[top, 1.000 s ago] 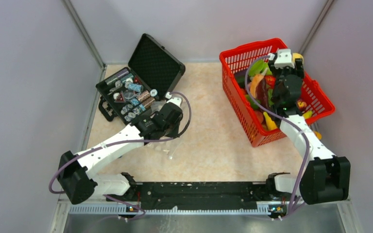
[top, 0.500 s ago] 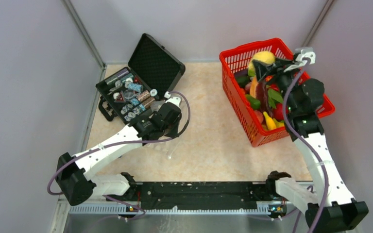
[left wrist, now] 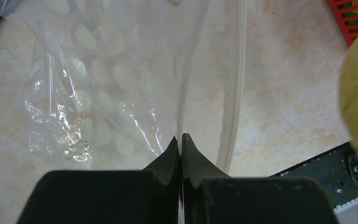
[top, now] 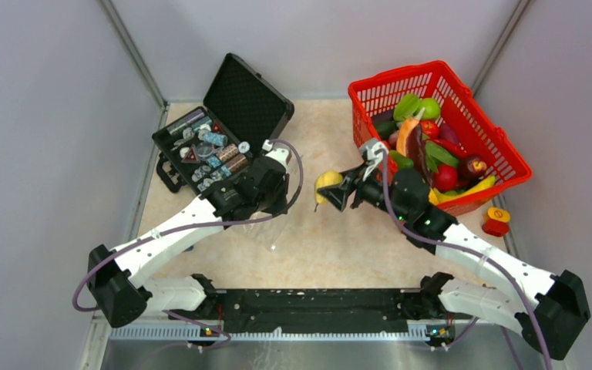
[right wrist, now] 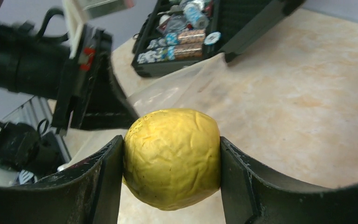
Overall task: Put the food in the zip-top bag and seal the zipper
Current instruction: Place the fake fruit in the zipper food storage bag.
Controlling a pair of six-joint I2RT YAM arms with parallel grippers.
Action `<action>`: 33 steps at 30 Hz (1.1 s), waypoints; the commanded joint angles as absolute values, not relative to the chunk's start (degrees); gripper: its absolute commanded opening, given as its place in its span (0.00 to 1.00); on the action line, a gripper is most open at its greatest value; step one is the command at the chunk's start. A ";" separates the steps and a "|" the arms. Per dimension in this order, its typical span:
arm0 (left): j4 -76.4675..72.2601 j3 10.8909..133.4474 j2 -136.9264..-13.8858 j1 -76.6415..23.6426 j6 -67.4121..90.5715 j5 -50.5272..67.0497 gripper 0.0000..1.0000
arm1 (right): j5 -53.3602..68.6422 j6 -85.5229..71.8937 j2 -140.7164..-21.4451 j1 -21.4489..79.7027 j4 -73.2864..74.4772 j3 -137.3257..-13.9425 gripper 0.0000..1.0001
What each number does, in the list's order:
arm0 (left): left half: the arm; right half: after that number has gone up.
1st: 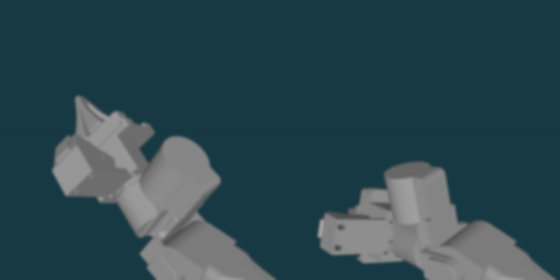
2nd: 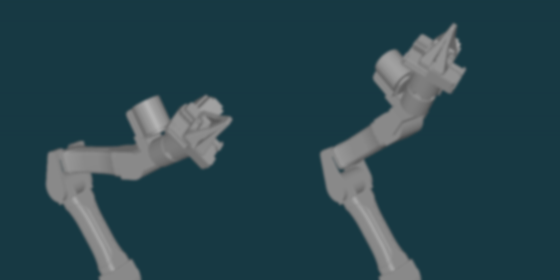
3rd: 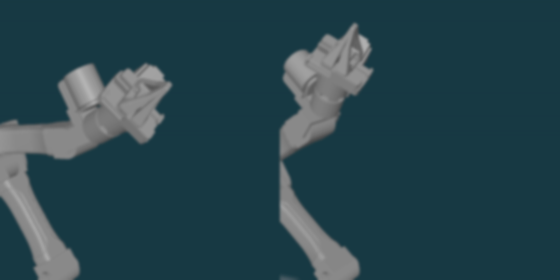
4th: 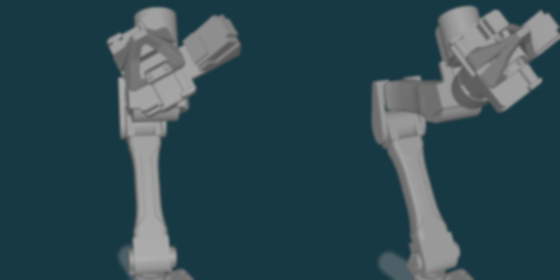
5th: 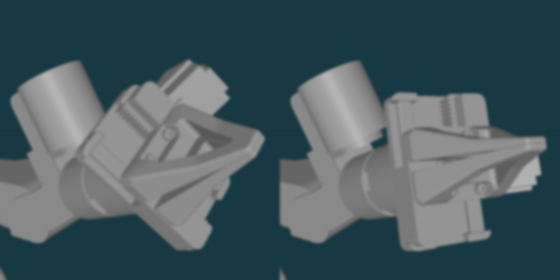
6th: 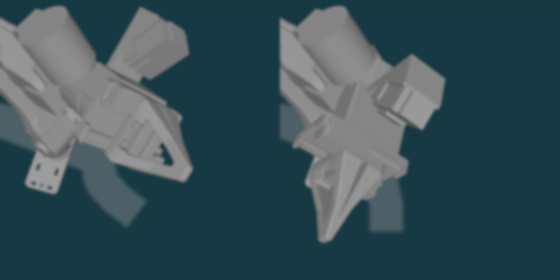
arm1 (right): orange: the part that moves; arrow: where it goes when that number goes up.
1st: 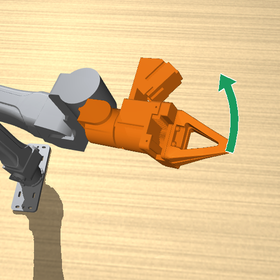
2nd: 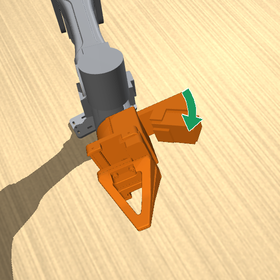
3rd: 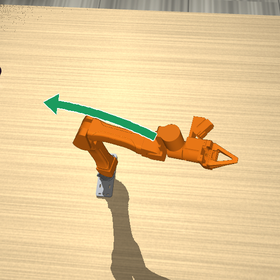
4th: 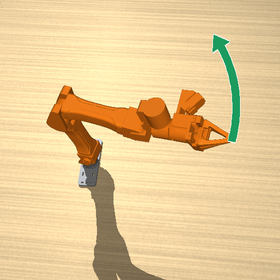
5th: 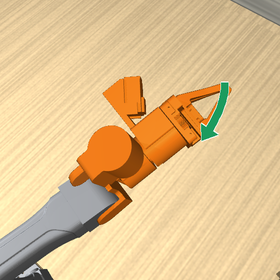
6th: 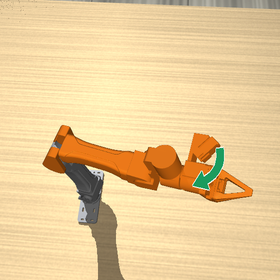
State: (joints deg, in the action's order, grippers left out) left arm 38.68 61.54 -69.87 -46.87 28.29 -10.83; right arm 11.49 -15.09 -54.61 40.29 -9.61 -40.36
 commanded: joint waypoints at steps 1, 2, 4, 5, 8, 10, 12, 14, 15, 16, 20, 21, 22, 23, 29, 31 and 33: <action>37.44 64.16 -69.65 -46.68 27.80 -7.90 0.00 | 5.49 -11.80 -55.21 47.40 -23.42 -37.89 0.26; 37.51 64.36 -70.02 -46.68 27.78 -7.57 0.00 | 5.11 -11.51 -55.78 48.29 -25.14 -37.15 0.26; 37.75 64.58 -70.56 -46.67 27.85 -7.03 0.00 | 5.29 -11.76 -57.20 49.43 -28.66 -36.00 0.25; 37.85 64.56 -70.82 -46.68 27.94 -6.75 0.00 | 5.53 -12.07 -57.74 49.75 -30.32 -35.53 0.25; 38.04 64.65 -71.19 -46.68 28.18 -5.94 0.00 | 5.75 -12.82 -60.07 50.45 -34.30 -35.03 0.24; 38.28 64.83 -71.19 -46.67 28.21 -5.75 0.00 | 6.06 -12.80 -61.29 50.75 -35.65 -35.59 0.24; 38.25 64.74 -70.99 -46.70 28.13 -5.48 0.00 | 5.92 -12.82 -62.68 50.88 -37.81 -35.62 0.24; 38.07 64.88 -70.93 -46.68 27.97 -5.13 0.00 | 5.98 -12.90 -63.77 50.86 -39.95 -35.36 0.24; 38.17 65.01 -71.01 -46.74 27.95 -5.10 0.00 | 5.76 -13.06 -64.30 50.89 -40.47 -35.38 0.24; 38.31 65.06 -70.99 -46.68 28.03 -5.10 0.00 | 5.53 -13.01 -64.90 50.94 -40.93 -35.29 0.24; 37.70 65.10 -70.58 -46.67 28.34 -4.45 0.00 | 5.51 -12.84 -67.52 50.96 -41.66 -34.61 0.24; 37.56 65.20 -70.43 -46.67 28.56 -4.36 0.00 | 5.27 -12.51 -67.84 51.04 -41.63 -34.26 0.24; 37.47 65.19 -70.22 -46.67 28.71 -4.35 0.00 | 5.12 -11.95 -67.98 51.01 -41.36 -33.81 0.24; 37.30 65.16 -69.96 -46.71 28.92 -4.70 0.00 | 4.84 -11.30 -67.98 50.98 -40.73 -33.30 0.24; 36.77 65.17 -68.47 -46.67 29.53 -5.97 0.00 | 2.21 -6.25 -66.55 50.99 -33.83 -31.82 0.24; 36.38 65.36 -68.31 -46.67 29.61 -5.19 0.00 | 1.45 -5.59 -66.52 51.08 -31.47 -32.70 0.25; 35.86 65.63 -68.45 -46.67 29.54 -3.89 0.00 | 1.30 -5.42 -66.78 51.23 -30.00 -33.93 0.26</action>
State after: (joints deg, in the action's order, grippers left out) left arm 38.81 62.92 -70.19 -46.87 28.86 -5.32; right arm 3.01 -8.25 -67.72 50.28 -32.45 -31.51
